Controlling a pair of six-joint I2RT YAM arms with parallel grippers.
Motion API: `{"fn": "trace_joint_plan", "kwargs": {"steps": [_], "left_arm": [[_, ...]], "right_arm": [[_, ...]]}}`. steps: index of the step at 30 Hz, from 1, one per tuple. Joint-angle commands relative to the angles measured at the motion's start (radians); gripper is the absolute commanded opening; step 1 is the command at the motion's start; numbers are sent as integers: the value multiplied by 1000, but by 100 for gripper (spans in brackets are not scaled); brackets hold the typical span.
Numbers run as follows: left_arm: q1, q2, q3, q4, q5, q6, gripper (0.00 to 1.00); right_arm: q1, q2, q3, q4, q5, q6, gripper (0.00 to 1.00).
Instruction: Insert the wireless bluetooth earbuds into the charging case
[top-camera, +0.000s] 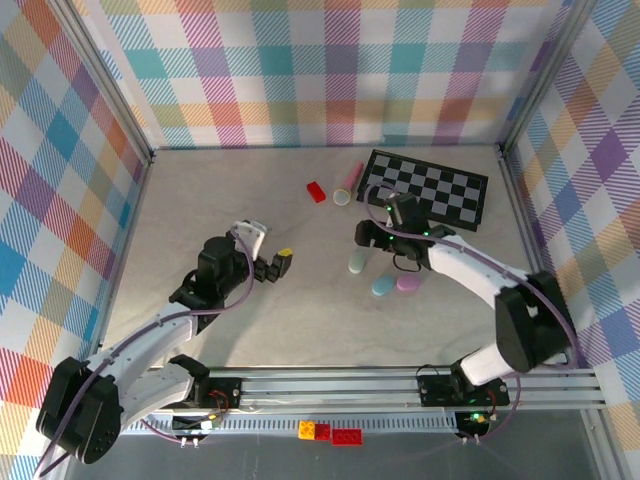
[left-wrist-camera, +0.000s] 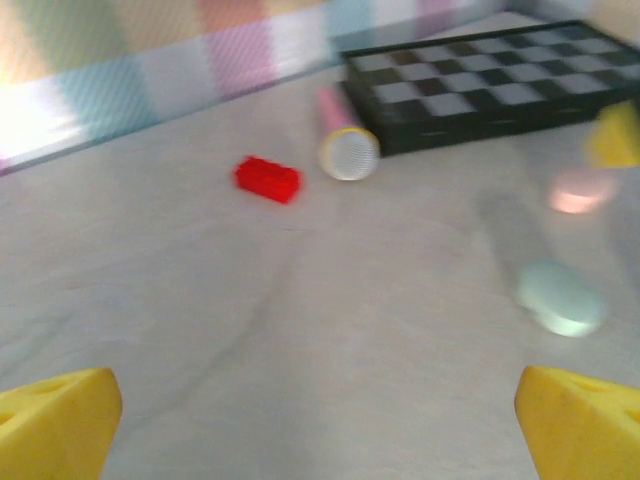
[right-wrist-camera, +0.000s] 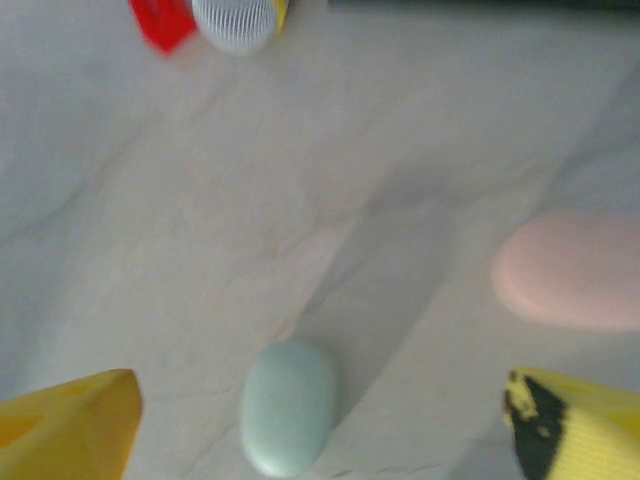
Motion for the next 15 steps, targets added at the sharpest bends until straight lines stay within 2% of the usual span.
{"fn": "trace_joint_plan", "kwargs": {"steps": [1,3,6,10,15], "left_arm": [[62,36,-7,57,-195,0,100],[95,47,-23,91,-232,-15,100],[137,75,-43,134,-296,-5,100],[215,138,-99,261,-238,-11,100],[280,239,-133,401,-172,-51,100]], "right_arm": [[-53,-114,-98,42,275,-193,100],[-108,-174,-187,147,319,-278,99],[-204,-233,-341,363,301,-388,99],[-329,-216,-475,619,153,-440,99],[-380,-135,-527,826,65,-489,99]]}}
